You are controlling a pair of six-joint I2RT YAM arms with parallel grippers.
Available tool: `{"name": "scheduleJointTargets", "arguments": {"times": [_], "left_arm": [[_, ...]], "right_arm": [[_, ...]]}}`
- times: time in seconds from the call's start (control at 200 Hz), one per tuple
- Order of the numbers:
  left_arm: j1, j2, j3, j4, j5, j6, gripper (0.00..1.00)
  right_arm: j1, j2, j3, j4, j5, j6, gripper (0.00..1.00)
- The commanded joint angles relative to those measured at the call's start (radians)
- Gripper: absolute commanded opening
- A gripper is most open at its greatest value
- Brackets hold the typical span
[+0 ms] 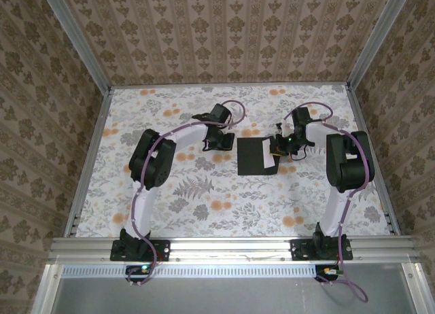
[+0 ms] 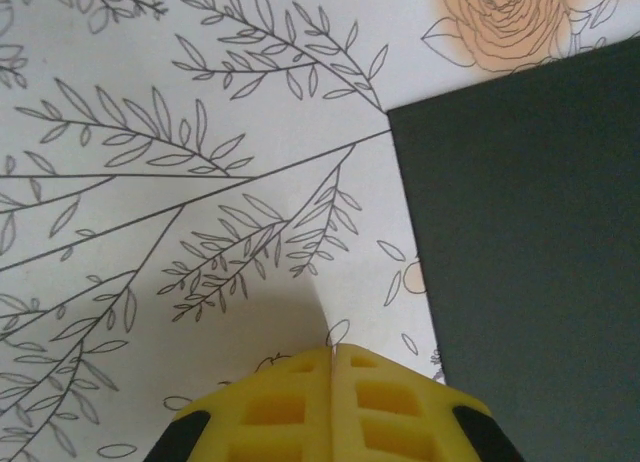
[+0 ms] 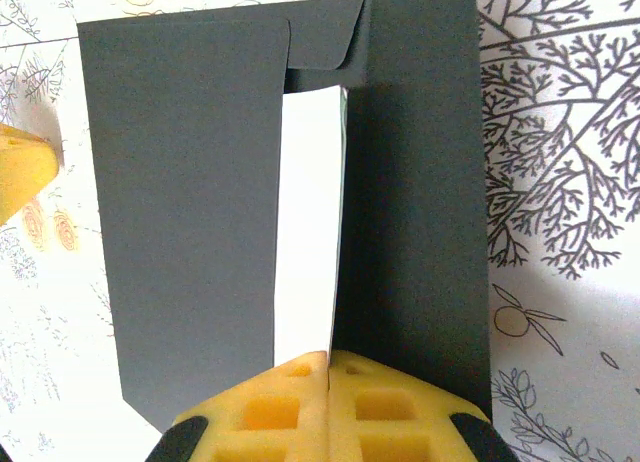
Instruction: Place the letter into the envelope and seal it
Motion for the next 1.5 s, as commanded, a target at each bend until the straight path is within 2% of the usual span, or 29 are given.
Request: {"name": "scheduleJointTargets", "arguments": {"times": [0.0,0.88,1.495], "left_arm": [[-0.003,0.020,0.027,0.012,0.010,-0.003,0.00],[-0.025,0.117,0.104,0.073,0.067,-0.047,0.00],[-0.046,0.100,0.053,0.085,0.072,-0.123,0.00]], "right_arm": [[0.007,-0.002,0.002,-0.015,-0.001,0.014,0.00],[0.030,0.021,0.033,-0.017,-0.004,0.030,0.00],[0.067,0.031,0.003,0.047,0.019,0.119,0.00]]}}
